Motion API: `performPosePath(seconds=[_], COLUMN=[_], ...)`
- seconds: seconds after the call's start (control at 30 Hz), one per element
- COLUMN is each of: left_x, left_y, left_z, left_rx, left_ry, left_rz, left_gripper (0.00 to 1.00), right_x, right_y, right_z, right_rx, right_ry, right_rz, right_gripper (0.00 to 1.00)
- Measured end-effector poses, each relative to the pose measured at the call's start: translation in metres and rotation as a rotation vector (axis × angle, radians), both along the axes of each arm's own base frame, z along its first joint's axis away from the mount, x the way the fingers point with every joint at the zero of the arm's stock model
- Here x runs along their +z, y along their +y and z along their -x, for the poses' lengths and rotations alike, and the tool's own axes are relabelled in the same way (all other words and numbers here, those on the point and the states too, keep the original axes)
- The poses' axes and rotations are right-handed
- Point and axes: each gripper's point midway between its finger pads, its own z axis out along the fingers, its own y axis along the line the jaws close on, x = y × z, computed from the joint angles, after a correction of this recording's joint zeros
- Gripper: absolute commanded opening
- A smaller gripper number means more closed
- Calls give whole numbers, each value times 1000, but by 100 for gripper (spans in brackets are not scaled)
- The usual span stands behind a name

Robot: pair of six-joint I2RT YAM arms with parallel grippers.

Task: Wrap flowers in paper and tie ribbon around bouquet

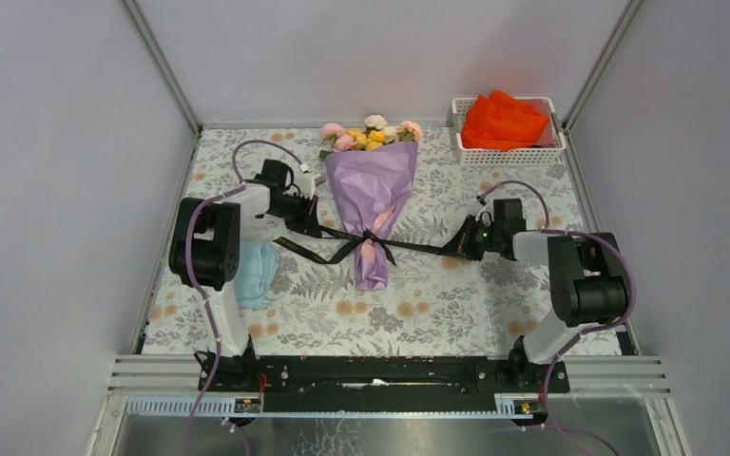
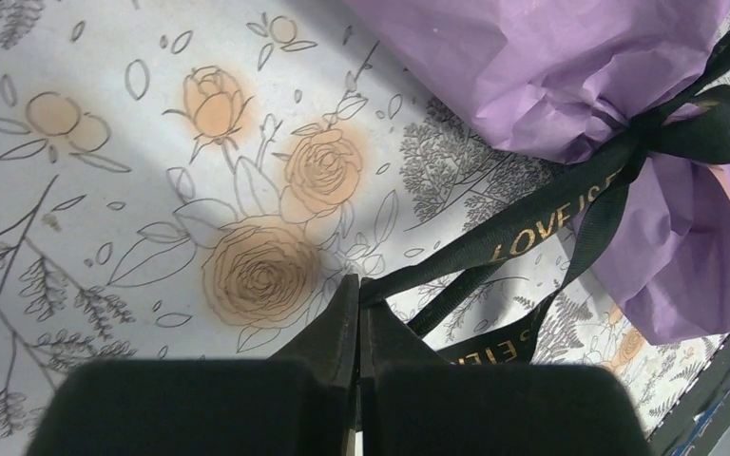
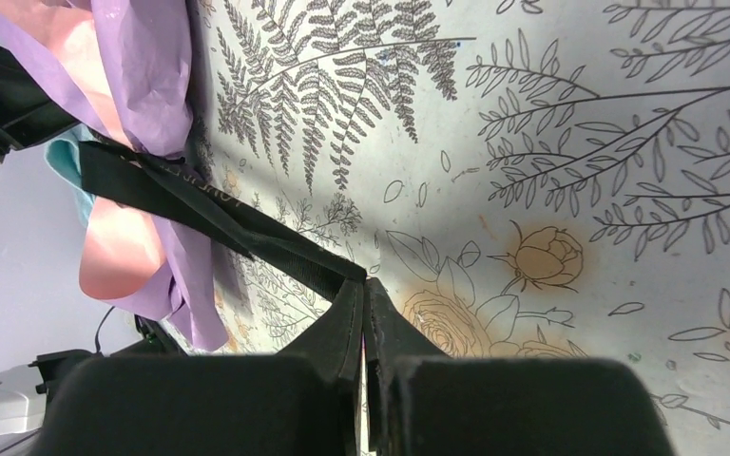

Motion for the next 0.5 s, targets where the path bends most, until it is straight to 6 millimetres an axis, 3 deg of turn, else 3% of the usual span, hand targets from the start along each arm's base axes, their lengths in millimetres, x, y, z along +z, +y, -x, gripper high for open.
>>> performPosePath(seconds=[0.17,0.27,0.37,0.43,0.5], left_x=[-1,0,1,3,8], left_y=[13,45,58,54,47], left_z=[-2,-12,-9,-2,4], left_rx=[32,98,108,80,38], left_ry=[2,-31,-44,-50,-55], left_rz=[-9,-62,-64,-57,-46], left_gripper=[0,0,0,31,45], right_x=[-3,-7,-6,-4,1], right_y=[-13,-38,-46,-43,-40], right_z=[-3,-9,-10,-7,-4], right_rx=[-36,-115,-126,-101,-77], right_ry=[3,16,2,4,1], right_rz=[33,74,123,148,163], right_gripper=[0,0,0,4,15])
